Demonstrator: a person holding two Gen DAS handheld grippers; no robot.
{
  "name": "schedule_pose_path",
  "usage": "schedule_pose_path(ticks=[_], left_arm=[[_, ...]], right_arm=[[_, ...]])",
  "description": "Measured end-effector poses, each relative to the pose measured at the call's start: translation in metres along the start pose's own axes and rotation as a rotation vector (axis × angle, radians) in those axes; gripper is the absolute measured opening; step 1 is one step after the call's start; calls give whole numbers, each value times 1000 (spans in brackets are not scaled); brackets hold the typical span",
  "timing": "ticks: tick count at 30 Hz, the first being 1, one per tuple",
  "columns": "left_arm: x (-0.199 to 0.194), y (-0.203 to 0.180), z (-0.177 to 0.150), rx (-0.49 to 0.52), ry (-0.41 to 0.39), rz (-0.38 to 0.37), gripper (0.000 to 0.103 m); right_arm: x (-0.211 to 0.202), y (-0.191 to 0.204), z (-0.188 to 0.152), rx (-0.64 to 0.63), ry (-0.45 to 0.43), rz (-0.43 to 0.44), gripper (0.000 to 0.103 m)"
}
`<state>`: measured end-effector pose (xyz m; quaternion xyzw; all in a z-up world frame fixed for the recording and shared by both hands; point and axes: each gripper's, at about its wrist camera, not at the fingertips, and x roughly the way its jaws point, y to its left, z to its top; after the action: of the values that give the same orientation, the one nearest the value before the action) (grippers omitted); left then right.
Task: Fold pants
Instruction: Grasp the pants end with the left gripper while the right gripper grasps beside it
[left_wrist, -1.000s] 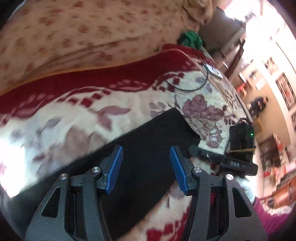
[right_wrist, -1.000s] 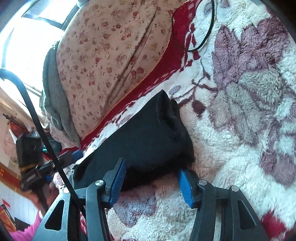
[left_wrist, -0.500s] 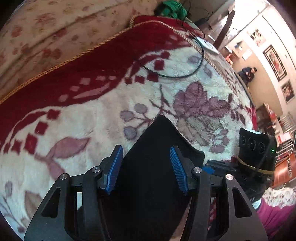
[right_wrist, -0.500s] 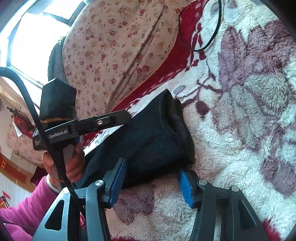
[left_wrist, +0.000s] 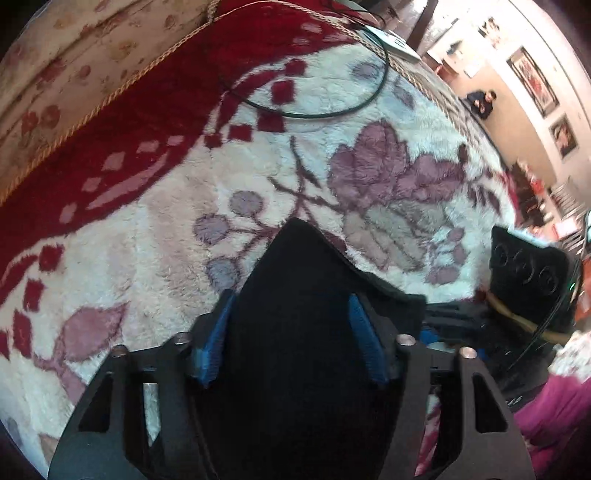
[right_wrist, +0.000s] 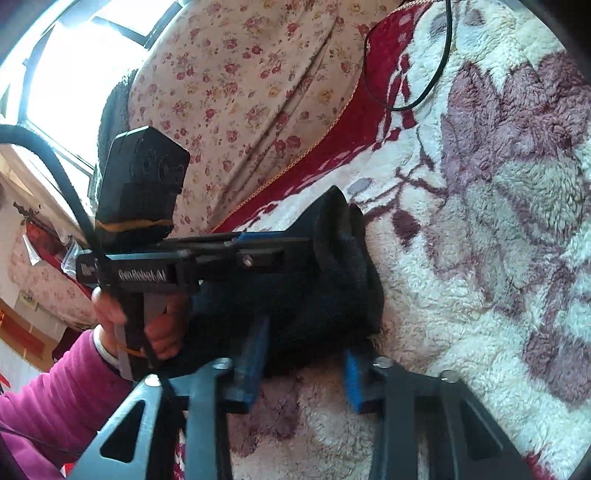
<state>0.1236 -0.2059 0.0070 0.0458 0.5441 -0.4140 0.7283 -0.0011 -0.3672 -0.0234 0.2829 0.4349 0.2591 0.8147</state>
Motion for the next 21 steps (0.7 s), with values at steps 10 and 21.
schedule_pose_path(ticks=[10,21], left_arm=[[-22,0,-4,-15,-94,-13,13],[-142,-8,-23,-29,-321,5,12]], right_arm=[[-8,22,3,-101,-54,18,11],[-31,115,26,-312,-125,125,11]])
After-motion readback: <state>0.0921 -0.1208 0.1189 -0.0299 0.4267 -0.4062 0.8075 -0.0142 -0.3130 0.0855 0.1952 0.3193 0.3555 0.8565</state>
